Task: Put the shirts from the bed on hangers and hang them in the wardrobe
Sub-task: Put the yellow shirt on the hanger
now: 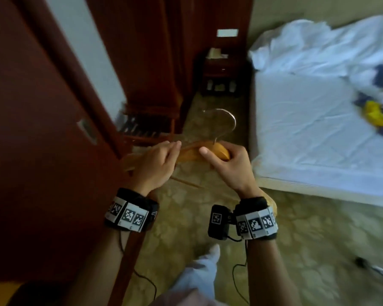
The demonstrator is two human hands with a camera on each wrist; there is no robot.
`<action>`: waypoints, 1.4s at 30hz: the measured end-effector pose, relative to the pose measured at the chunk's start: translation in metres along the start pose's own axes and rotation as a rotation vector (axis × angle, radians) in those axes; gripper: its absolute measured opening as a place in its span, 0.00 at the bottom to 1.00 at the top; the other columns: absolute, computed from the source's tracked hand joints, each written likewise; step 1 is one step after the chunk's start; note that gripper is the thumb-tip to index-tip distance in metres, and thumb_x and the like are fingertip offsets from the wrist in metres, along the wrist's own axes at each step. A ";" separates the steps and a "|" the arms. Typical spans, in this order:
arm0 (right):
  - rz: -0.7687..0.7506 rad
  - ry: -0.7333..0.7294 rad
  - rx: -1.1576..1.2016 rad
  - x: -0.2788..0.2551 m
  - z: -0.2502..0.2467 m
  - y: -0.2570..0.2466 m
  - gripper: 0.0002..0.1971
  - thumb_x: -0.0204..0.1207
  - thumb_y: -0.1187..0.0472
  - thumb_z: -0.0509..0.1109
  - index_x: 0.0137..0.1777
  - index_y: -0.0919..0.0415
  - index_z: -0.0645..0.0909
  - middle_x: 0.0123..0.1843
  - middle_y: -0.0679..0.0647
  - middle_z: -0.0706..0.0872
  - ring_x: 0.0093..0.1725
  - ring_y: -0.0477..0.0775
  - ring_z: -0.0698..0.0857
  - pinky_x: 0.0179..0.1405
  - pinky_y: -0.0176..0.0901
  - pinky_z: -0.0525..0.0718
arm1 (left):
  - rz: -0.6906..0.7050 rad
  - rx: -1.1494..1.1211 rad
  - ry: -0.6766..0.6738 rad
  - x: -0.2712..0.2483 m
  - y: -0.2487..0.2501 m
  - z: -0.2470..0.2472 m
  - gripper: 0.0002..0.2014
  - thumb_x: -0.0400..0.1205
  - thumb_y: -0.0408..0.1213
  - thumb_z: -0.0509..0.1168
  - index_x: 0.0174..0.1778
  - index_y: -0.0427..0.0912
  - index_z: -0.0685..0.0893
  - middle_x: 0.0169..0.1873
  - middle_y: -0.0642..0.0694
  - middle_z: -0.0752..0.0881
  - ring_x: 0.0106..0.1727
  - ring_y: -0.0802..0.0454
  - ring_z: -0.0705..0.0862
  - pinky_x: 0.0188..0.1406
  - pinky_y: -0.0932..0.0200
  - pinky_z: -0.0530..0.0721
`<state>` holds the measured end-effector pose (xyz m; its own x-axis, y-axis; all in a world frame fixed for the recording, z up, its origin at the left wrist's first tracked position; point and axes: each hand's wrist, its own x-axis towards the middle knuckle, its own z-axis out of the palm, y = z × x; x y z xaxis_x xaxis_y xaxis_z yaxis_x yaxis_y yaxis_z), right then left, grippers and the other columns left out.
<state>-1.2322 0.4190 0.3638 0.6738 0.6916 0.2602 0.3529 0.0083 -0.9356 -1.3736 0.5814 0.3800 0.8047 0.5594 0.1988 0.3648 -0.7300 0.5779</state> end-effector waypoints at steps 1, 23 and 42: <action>0.020 0.039 -0.021 0.013 -0.018 0.012 0.20 0.76 0.34 0.79 0.42 0.52 0.90 0.35 0.51 0.91 0.34 0.56 0.89 0.34 0.59 0.89 | 0.032 0.005 -0.009 0.022 0.011 0.017 0.25 0.94 0.51 0.50 0.49 0.41 0.88 0.45 0.50 0.88 0.49 0.53 0.85 0.49 0.54 0.70; 0.305 0.654 -0.240 0.169 -0.483 0.211 0.22 0.68 0.26 0.79 0.42 0.45 0.90 0.33 0.50 0.90 0.34 0.53 0.90 0.35 0.59 0.88 | 0.487 -0.031 -0.454 0.386 0.317 0.400 0.19 0.95 0.48 0.49 0.64 0.48 0.86 0.54 0.54 0.89 0.51 0.59 0.84 0.42 0.71 0.70; 0.481 0.848 -0.245 0.294 -0.841 0.372 0.04 0.79 0.49 0.81 0.51 0.46 0.91 0.30 0.45 0.84 0.30 0.38 0.81 0.28 0.31 0.72 | 0.271 -0.278 -0.412 0.607 0.549 0.672 0.10 0.90 0.41 0.62 0.62 0.47 0.86 0.55 0.53 0.90 0.54 0.54 0.87 0.57 0.49 0.87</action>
<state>-0.3569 0.0175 0.2932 0.9861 -0.1610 0.0407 -0.0187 -0.3514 -0.9361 -0.3696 0.2564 0.2859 0.9891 0.1257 0.0761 0.0269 -0.6641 0.7472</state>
